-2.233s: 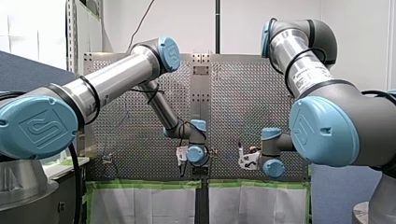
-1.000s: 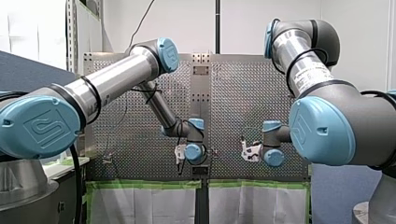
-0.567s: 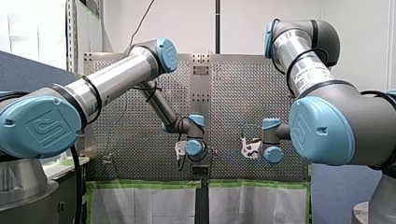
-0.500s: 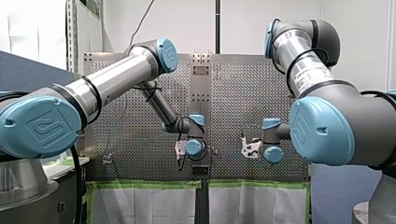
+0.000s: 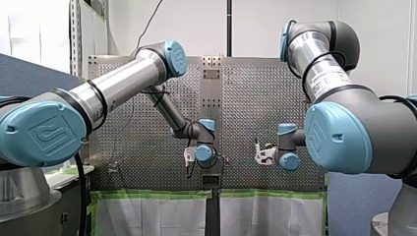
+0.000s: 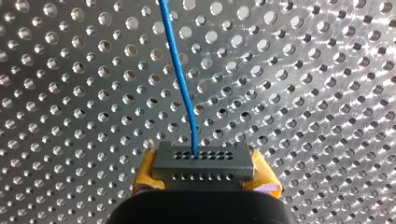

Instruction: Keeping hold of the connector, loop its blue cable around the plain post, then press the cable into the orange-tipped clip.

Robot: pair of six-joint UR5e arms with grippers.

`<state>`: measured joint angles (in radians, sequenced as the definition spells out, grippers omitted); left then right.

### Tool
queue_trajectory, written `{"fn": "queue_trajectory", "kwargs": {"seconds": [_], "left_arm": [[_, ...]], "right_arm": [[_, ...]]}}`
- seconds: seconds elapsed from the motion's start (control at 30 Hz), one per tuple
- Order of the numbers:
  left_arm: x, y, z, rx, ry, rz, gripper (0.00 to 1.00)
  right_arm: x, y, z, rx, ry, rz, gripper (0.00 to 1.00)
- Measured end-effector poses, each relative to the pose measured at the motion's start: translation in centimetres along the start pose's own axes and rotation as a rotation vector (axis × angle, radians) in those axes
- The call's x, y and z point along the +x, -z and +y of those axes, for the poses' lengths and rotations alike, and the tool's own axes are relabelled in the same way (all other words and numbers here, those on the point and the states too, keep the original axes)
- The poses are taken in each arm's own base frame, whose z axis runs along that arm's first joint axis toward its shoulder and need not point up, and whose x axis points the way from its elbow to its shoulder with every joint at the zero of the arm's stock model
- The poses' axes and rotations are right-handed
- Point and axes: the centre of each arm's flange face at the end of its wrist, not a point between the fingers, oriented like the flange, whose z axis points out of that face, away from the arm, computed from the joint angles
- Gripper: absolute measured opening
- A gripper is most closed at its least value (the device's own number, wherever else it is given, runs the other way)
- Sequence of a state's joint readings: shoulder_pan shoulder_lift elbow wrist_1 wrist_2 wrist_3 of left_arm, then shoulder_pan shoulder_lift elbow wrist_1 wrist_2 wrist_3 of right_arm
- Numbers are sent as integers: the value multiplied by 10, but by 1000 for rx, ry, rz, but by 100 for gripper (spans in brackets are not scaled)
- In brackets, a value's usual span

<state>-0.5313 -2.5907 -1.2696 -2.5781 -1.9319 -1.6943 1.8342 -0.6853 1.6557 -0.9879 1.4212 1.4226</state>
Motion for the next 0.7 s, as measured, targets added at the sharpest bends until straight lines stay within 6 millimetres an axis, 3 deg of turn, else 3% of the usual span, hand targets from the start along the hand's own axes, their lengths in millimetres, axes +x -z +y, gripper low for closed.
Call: {"fn": "queue_trajectory", "kwargs": {"seconds": [0.13,0.27,0.33,0.37,0.4,0.47,0.5,0.57,0.6,0.63,0.7], "left_arm": [[0,-1,2,-4,-4,4,1],[0,-1,4,-7,-5,7,13],[0,-1,4,-7,-6,8,13],[0,-1,5,-7,-7,10,26],[1,-1,5,-8,-7,10,26],[1,-1,5,-7,-7,11,52],[1,-1,5,-6,-6,12,52],[1,-1,4,1,-5,13,87],[1,-1,4,5,-4,14,87],[1,-1,4,10,-2,15,100],[1,-2,3,24,1,17,100]], "right_arm": [[1,-1,0,6,-2,4,0],[1,-2,0,7,-2,4,0],[0,-2,1,7,-2,4,0],[0,-2,1,7,-2,4,0],[0,-2,1,7,-2,4,0],[0,-2,1,7,-2,4,0],[0,-2,1,7,-2,3,0],[0,-2,1,7,-2,2,0],[0,-1,1,7,-1,2,0],[0,-1,1,7,-1,1,0],[0,-1,1,8,-1,0,0]]}}
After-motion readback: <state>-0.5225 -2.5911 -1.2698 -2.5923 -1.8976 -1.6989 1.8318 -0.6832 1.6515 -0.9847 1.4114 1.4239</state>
